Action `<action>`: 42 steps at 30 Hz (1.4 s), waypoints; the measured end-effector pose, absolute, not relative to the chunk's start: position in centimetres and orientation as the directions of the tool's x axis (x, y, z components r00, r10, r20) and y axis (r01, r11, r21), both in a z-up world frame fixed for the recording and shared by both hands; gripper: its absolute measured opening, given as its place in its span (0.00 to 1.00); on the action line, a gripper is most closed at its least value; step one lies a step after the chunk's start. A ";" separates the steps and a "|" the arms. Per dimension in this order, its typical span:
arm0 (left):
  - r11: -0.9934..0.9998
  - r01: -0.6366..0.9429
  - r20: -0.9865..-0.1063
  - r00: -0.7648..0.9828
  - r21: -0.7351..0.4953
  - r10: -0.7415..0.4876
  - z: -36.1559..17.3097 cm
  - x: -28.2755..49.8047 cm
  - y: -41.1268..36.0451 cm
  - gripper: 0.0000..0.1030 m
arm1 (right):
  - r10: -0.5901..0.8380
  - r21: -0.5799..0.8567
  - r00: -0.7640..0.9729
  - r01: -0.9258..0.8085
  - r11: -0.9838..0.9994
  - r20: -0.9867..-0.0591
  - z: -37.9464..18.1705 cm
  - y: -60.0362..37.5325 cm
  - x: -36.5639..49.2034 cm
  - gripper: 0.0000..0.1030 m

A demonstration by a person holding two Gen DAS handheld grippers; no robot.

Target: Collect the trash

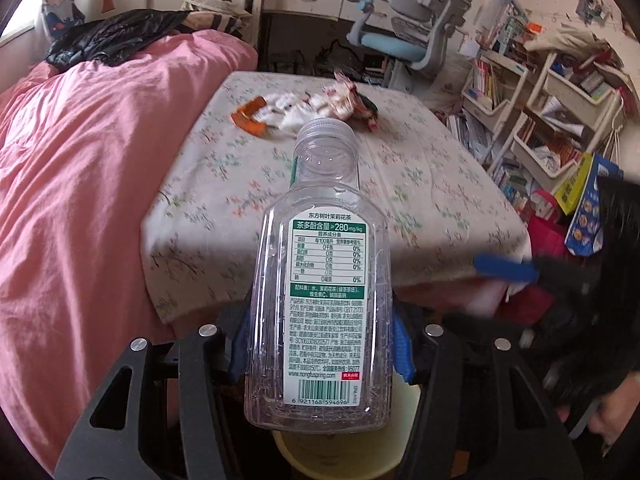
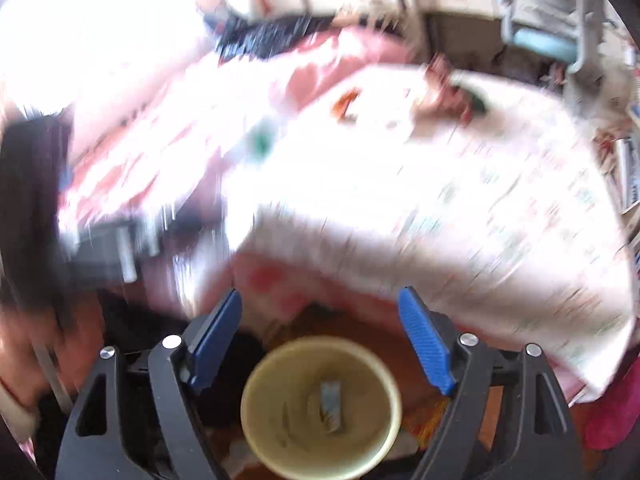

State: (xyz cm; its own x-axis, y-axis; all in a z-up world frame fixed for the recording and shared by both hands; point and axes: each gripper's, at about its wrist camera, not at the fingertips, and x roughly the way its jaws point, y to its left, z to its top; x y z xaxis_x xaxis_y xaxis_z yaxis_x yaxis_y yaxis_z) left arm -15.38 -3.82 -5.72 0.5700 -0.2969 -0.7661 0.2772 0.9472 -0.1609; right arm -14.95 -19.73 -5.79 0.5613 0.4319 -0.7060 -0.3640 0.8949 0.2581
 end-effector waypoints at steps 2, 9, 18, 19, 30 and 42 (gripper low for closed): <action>0.941 0.312 -0.807 0.518 -0.131 -0.284 -7.5 -17.0 -5.3 0.52 | 0.419 0.244 0.612 -0.352 0.904 -0.670 -4.0 -20.6 -14.2 0.80; 0.920 0.391 -0.911 0.384 0.012 -0.152 -12.3 -19.1 -8.4 0.66 | 0.417 0.260 0.673 -0.327 0.909 -0.611 -2.6 -23.5 -11.8 0.84; 0.960 0.278 -0.792 0.595 0.044 -0.136 -6.3 -17.0 -7.0 0.80 | 0.456 0.414 0.677 -0.239 0.878 -0.577 -2.0 -26.8 -12.5 0.84; 0.966 0.255 -0.756 0.640 0.038 -0.140 -4.8 -16.5 -6.5 0.81 | 0.452 0.403 0.680 -0.244 0.882 -0.578 -1.8 -26.8 -12.2 0.84; 0.999 0.012 -0.515 0.857 0.052 0.017 1.6 -9.7 -1.7 0.93 | 0.380 0.341 0.697 -0.203 0.918 -0.608 -2.4 -27.5 -9.9 0.86; 1.000 -0.006 -0.619 0.785 0.030 0.023 -1.5 -8.0 -1.0 0.93 | 0.303 0.161 0.689 -0.265 0.951 -0.658 -2.6 -25.1 -10.3 0.88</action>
State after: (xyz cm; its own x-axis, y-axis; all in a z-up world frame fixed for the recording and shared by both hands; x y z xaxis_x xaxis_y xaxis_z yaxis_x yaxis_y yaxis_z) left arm -7.95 -1.01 -1.47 0.7848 0.0231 -0.6193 -0.0061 0.9995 0.0295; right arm -10.27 -25.07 -2.63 0.6894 0.3034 -0.6578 -0.2648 0.9508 0.1610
